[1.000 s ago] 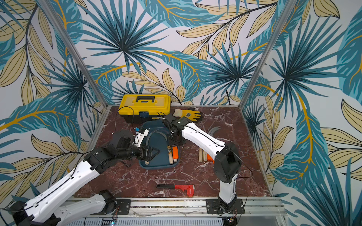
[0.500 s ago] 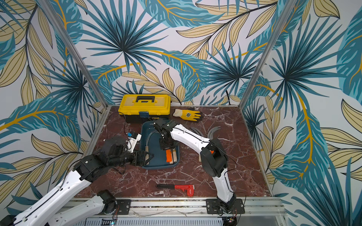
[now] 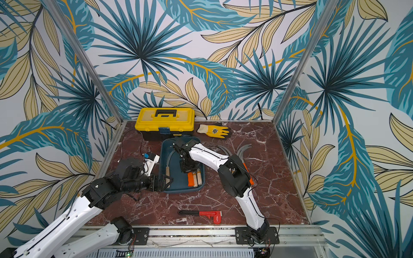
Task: Put small sickles into storage boxes
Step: Place the sickle in the storage box.
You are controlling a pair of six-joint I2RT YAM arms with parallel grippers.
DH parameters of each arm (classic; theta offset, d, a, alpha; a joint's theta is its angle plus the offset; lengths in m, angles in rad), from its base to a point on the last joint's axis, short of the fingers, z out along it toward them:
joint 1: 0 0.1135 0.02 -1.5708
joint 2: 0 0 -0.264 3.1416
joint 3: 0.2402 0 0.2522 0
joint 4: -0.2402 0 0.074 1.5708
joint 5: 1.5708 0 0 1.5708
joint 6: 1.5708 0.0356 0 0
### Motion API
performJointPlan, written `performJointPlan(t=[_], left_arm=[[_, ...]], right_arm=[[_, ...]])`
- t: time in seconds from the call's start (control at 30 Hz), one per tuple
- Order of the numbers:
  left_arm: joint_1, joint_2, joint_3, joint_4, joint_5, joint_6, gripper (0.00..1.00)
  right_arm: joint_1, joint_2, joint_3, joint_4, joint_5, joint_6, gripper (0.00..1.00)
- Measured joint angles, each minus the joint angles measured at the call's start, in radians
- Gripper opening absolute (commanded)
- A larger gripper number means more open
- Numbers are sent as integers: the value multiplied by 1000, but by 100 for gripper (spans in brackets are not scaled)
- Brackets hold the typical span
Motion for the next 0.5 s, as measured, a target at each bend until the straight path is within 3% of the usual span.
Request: performJointPlan(t=[0.27, 0.5], left_arm=[[1, 58, 34, -6, 2, 13, 100], [2, 94, 66, -5, 6, 27, 99]], right_arm=[[0, 23, 12, 5, 36, -7, 41], [0, 27, 21, 5, 56, -8, 44]])
